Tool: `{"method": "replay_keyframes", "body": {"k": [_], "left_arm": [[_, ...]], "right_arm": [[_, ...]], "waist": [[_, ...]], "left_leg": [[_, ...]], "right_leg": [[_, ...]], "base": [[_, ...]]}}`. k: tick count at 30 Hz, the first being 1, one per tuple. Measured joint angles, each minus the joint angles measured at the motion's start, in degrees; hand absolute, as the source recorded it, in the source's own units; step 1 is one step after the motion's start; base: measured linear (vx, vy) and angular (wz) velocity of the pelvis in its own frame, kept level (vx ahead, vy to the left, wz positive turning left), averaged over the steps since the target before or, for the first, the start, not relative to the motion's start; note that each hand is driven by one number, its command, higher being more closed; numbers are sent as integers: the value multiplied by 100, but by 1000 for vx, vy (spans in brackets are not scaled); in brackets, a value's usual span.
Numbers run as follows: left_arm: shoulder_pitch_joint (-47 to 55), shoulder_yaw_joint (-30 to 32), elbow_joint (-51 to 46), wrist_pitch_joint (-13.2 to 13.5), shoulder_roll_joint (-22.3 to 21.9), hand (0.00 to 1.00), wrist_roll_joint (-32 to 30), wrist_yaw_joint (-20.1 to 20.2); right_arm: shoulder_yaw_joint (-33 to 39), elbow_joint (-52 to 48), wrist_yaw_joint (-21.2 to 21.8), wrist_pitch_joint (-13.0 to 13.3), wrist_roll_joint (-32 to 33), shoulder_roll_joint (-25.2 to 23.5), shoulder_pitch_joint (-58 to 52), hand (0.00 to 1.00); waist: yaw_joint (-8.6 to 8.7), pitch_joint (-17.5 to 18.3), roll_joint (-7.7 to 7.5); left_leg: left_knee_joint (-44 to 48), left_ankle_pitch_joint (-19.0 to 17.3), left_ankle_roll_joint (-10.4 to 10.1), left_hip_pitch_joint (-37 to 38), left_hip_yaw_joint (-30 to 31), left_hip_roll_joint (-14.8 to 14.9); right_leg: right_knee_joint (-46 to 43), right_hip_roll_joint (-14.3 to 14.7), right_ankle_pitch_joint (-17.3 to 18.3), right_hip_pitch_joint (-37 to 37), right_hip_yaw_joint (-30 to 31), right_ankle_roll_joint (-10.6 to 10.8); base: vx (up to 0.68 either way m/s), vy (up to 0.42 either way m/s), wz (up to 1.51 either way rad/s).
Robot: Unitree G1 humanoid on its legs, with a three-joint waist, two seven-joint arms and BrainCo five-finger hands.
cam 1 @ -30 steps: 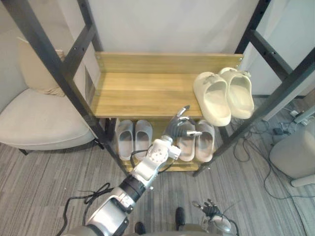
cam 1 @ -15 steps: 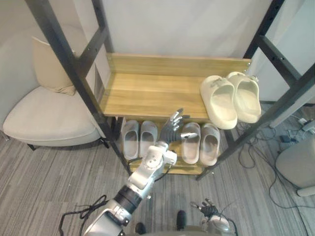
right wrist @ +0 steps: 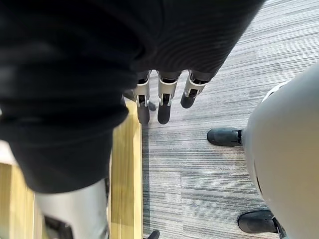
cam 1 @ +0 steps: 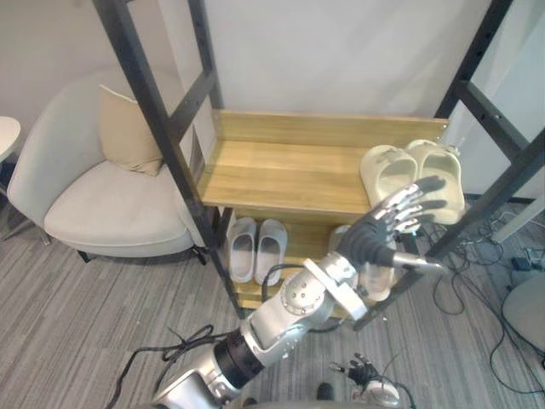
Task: Organize the slippers on the shoe rack
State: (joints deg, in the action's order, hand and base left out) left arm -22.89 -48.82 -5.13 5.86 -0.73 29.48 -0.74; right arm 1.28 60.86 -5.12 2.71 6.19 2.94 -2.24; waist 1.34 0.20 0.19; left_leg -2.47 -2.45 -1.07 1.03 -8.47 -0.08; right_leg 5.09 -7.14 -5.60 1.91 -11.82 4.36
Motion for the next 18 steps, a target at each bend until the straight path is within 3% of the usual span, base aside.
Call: {"method": "replay_keyframes", "body": {"k": [9,13,18], "left_arm": [[-22,-445,65,-7,-43,0,99,-8],[-169,-493,919,-17,-91,0,94,-18],[-169,-498,1751,-55,-87,0,-83,-26]], "right_arm": [[-196,137,-15,-1,2,62,48,0],[-200,117,-51,-39,2,55,102,0],[-125,105,-54,-54,-10,52,99,0]], "waist": [[49,59,-4],[190,47,-27],[224,19,-71]], "left_leg": [[64,0,0,8,1,-2],[48,-4,-4,105,-39,-9],[49,-26,-17,120,-203,3]], "right_leg": [[0,-4,-2,-34,1,-1],[2,15,-12,-113,16,0],[11,30,-12,-59,146,-2]], "base": [[0,0,0],[0,-6,-3],[-21,-10,-14]]}}
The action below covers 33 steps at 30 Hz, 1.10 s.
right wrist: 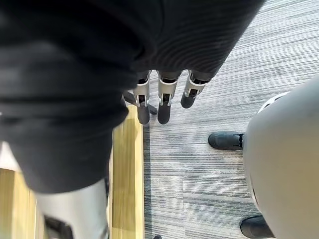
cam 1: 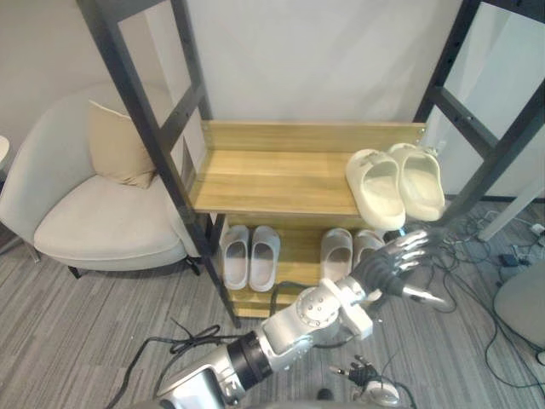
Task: Organize the slippers on the shoe rack
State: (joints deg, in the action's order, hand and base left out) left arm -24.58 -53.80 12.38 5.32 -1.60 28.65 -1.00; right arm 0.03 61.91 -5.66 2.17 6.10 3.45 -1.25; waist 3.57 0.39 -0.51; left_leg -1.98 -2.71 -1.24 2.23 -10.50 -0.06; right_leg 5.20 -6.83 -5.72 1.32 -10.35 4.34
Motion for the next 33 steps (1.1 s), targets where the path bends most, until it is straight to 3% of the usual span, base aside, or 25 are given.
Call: {"method": "replay_keyframes", "body": {"k": [15,24,33], "left_arm": [[-450,13,976,-11,-43,0,-730,-159],[-1160,43,1017,-9,-544,0,-838,-328],[-1193,330,884,29,-542,0,-947,-477]], "right_arm": [[739,-273,0,-56,-156,-124,-46,0],[1100,-485,0,-50,-160,-302,-211,0],[1332,-737,1,-1,-156,-339,-393,0]], "waist": [[258,-286,-51],[256,-292,-46],[263,-292,33]], "left_leg": [[-97,-125,-72,124,-442,88],[-73,-184,-28,24,-640,75],[123,-349,0,-18,-778,73]], "right_leg": [[32,124,-25,131,347,-22],[-11,109,-33,331,601,-8],[-11,96,-58,367,765,29]], "base": [[13,-14,-16],[27,-3,-13],[-25,-17,-9]]}}
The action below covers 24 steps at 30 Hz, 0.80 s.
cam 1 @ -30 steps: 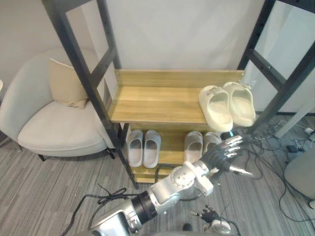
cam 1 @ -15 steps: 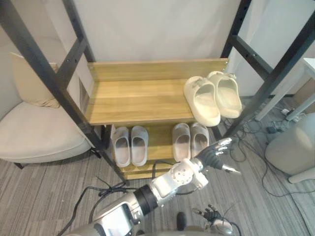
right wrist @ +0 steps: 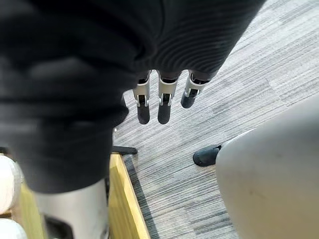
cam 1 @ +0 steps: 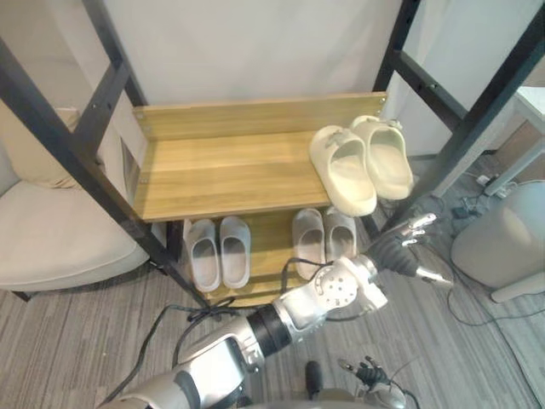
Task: Organize the slippers on the shoe rack
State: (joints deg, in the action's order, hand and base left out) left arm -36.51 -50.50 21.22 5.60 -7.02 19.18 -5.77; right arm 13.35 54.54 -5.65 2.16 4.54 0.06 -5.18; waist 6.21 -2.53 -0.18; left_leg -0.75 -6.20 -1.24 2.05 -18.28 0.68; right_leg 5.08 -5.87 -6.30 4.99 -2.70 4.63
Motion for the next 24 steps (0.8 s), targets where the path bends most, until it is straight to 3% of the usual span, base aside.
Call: {"method": "replay_keyframes", "body": {"k": [24], "left_arm": [[-128,387,95,1,8,0,-339,-166]], "right_arm": [[460,-234,5,13,-6,-170,-176,0]], "waist": [[-6,27,26]], "left_leg": [[-12,-4,5,3,-10,-19]], "right_leg": [[-1,-14,8,2,4,19]], "base": [[0,-1,0]]}}
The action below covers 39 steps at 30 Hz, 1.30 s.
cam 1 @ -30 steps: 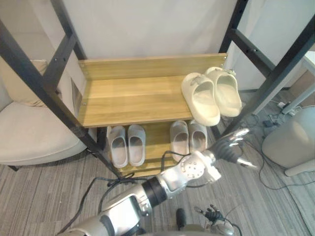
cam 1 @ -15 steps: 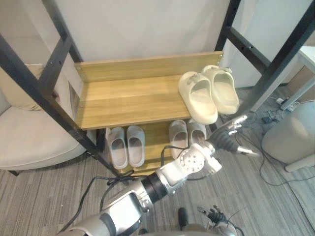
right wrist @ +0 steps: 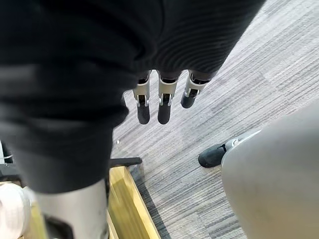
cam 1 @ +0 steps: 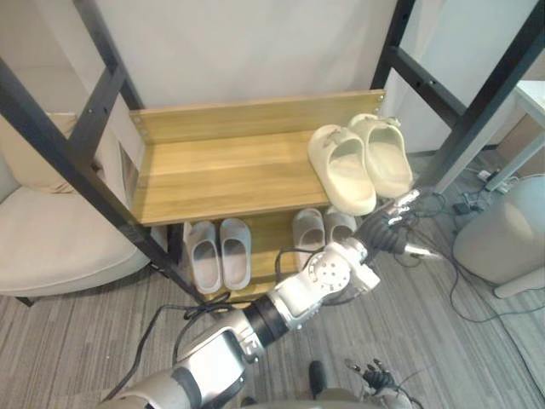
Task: Organize the slippers on the shoe rack
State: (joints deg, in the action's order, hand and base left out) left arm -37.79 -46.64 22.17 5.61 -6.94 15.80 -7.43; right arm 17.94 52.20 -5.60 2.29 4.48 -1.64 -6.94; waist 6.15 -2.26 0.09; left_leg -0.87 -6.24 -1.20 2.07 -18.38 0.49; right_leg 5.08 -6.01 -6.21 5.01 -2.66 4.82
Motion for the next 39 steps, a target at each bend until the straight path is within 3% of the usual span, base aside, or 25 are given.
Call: {"method": "replay_keyframes", "body": {"k": [39], "left_arm": [[-202,592,675,0,30,0,-337,-20]], "right_arm": [[2,39,-2,44,-2,-9,-12,0]], "waist": [[-6,88,-22]], "left_leg": [[6,-9,15,-208,-158,-15]], "right_leg": [[-124,12,-29,347,191,28]], "base": [[-2,-7,-2]]}}
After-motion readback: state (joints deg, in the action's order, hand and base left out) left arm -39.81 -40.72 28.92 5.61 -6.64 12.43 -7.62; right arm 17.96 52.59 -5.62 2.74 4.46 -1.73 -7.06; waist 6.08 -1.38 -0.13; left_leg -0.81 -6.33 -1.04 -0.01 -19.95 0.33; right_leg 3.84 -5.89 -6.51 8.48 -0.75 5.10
